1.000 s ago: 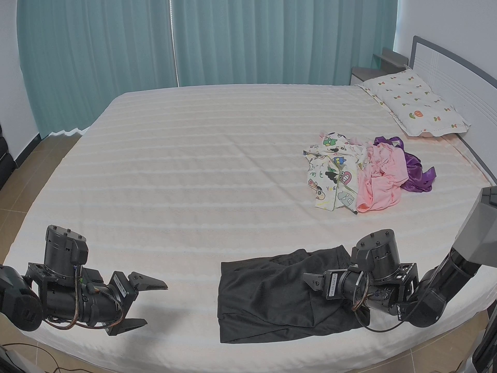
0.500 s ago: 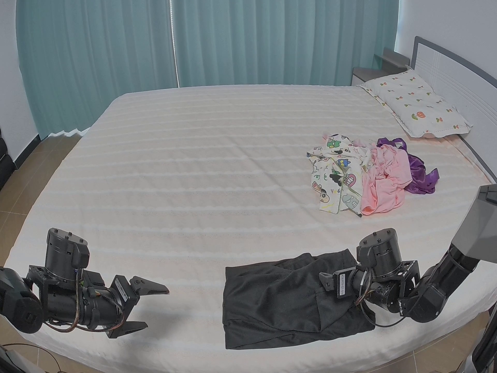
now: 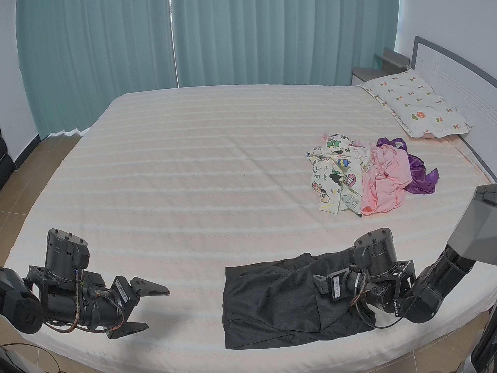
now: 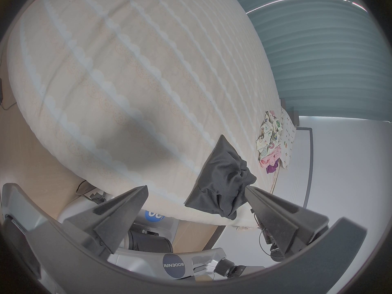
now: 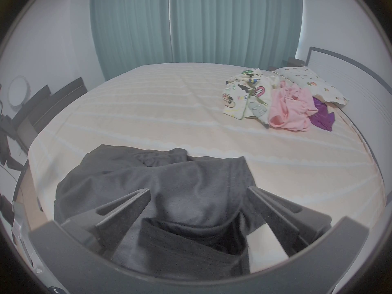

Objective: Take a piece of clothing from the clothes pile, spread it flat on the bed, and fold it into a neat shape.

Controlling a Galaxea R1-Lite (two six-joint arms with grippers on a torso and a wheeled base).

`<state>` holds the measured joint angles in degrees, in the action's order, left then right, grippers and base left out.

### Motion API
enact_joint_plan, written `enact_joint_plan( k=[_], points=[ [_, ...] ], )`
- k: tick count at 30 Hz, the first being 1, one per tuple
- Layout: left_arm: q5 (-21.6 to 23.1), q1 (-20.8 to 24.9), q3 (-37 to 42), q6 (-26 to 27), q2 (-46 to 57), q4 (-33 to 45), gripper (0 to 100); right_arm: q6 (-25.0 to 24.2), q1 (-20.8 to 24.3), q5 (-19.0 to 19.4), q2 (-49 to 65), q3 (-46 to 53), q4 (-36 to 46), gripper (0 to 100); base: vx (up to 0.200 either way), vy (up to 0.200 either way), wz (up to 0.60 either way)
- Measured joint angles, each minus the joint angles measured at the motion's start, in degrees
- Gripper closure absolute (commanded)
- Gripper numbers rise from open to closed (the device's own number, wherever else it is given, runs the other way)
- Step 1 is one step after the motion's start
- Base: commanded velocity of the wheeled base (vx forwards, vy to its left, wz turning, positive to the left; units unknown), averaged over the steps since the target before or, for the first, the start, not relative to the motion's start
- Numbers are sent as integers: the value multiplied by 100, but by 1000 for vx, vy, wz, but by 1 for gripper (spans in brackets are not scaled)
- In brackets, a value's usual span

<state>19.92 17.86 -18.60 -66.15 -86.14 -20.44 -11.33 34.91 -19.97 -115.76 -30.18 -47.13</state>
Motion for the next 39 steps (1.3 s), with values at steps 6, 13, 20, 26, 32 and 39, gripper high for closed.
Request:
enact_joint_plan(
  k=[6,13,20,26,32,39],
  points=[
    [5,-2,2,-1,0,0,0,33,174,134,-130,-116,-2,100,0,0,0],
    [5,-2,2,-1,0,-2,0,17,268,137,-129,78,0,100,0,0,0],
    [2,0,9,0,-5,0,0,-13,196,150,149,574,22,100,0,0,0],
    [2,13,9,0,-11,0,0,-244,105,223,540,990,20,100,0,0,0],
    [2,16,13,0,-22,-2,0,-471,-60,681,862,1571,17,100,0,0,0],
    [0,44,13,-6,-41,-2,0,-605,-534,1135,1001,2175,-2,100,0,0,0]
  ],
)
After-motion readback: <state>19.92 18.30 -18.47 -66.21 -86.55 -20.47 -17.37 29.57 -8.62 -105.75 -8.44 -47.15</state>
